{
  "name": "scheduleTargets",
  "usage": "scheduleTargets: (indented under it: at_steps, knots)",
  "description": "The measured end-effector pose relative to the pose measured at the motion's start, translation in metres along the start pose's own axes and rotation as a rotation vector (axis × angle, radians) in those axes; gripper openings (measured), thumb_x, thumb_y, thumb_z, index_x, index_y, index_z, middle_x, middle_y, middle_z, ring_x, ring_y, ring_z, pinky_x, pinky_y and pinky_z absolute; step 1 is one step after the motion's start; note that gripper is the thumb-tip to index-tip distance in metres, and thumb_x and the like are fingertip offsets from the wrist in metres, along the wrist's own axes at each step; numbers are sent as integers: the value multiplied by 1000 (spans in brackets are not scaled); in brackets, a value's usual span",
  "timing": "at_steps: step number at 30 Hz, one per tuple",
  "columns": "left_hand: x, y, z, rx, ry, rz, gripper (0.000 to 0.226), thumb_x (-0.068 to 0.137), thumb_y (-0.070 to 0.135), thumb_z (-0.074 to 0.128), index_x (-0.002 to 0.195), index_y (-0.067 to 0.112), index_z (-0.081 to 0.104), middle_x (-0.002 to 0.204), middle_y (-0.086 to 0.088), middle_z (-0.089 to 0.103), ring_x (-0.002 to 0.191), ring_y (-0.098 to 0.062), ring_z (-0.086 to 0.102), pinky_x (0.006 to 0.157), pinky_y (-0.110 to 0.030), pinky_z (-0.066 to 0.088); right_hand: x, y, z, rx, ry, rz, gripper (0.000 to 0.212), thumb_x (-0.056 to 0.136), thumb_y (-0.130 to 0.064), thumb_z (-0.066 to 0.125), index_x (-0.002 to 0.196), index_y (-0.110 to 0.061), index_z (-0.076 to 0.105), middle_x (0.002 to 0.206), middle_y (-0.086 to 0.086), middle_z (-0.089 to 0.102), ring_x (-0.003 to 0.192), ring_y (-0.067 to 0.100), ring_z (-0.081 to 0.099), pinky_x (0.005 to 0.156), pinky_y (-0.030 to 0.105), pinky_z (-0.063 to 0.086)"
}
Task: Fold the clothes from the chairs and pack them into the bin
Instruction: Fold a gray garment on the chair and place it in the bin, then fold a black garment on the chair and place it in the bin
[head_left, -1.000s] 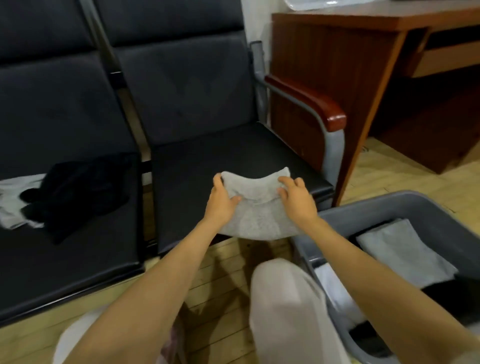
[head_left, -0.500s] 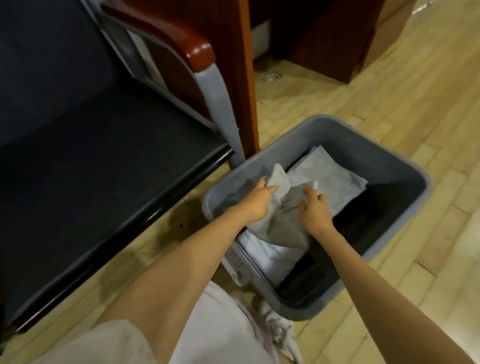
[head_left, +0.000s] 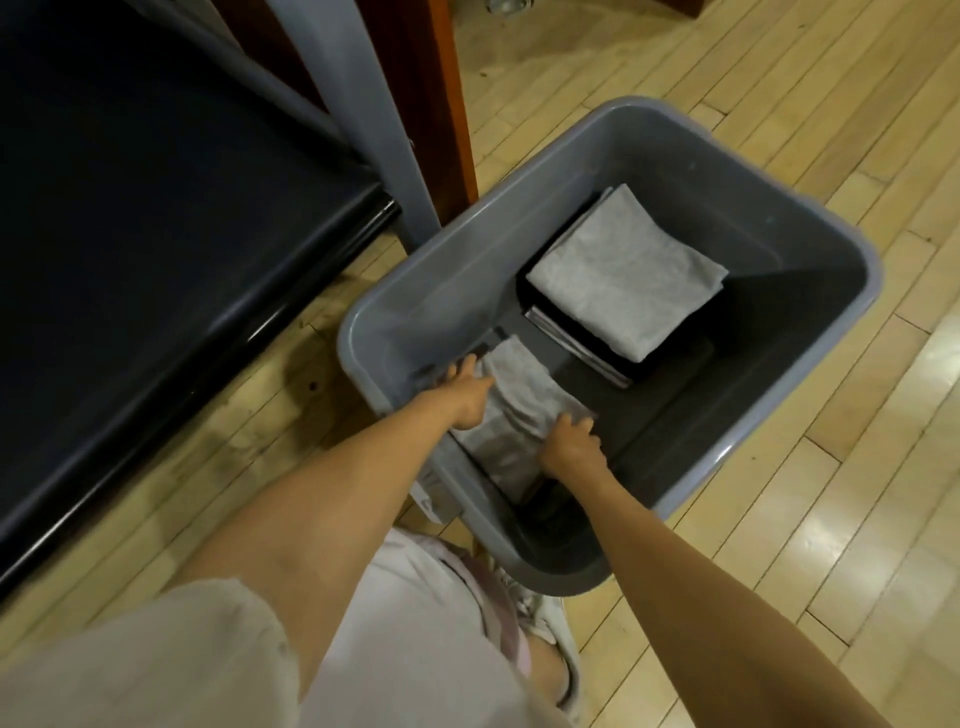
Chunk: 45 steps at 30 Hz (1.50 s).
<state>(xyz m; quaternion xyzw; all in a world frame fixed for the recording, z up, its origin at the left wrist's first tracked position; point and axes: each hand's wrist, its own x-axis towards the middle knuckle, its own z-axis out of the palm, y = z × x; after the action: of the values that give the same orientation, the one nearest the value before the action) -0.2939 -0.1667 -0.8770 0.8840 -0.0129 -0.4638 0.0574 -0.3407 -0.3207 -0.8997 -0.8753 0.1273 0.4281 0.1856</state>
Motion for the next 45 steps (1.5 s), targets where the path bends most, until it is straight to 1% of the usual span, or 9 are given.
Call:
scheduleTargets:
  at_steps: [3,7,9,14,21,26,32,40,45]
  knots:
    - [-17,4,-11,-27,37,-13,60,95,-7,33,151,13,22,158,-15,8,143,-39,16,109,-47,33,-9,-10,-8,-103,64,-106,56,99,-19,46,148,-11,20,152,17,17,136,37,26,107,46,32]
    - [-59,0,-29,-25,134,19,50,96,-3,37,144,14,38,146,-17,35,110,-36,52,82,-41,47,-33,-32,-24,-254,169,-258,51,99,-25,46,144,-10,27,149,16,27,135,35,30,105,45,34]
    - [-87,-7,-37,-21,213,29,35,97,5,42,130,11,50,134,-18,47,101,-33,53,79,-39,47,-52,-48,-37,-306,233,-339,51,99,-25,46,144,-9,28,148,16,29,136,35,29,107,46,33]
    - [-168,-37,-57,-88,465,-17,46,97,12,44,142,23,42,140,-8,47,119,-29,51,89,-38,48,-117,-110,-70,-356,442,-603,42,99,-20,44,140,-9,39,140,16,41,129,37,36,105,49,35]
    - [-311,-141,-36,-213,826,-209,40,94,23,53,134,24,50,131,-3,52,115,-25,52,87,-40,48,-234,-214,-55,-381,631,-1083,34,97,-21,49,130,-12,51,131,12,48,122,33,43,99,44,39]
    - [-387,-237,20,-370,996,-509,41,95,24,55,135,20,50,135,-8,48,122,-29,45,94,-41,44,-301,-287,8,-511,593,-1379,36,99,-23,48,133,-16,49,133,7,48,124,27,43,101,38,36]
    - [-443,-341,92,-623,1075,-790,40,95,26,56,134,18,51,138,-11,43,128,-34,36,100,-45,40,-344,-373,101,-679,389,-1580,38,99,-22,48,136,-16,47,136,6,46,128,26,38,103,39,33]
    - [-461,-456,146,-952,1182,-987,63,92,22,60,147,14,30,152,-13,18,140,-34,17,109,-48,31,-359,-489,213,-795,169,-1613,52,97,-25,52,145,-17,32,141,11,37,129,31,36,103,42,38]
    - [-417,-481,174,-940,1169,-977,56,96,28,52,147,17,31,150,-13,27,137,-33,26,112,-44,27,-350,-547,258,-760,233,-1585,59,98,-27,51,148,-19,22,145,13,29,131,34,33,103,46,39]
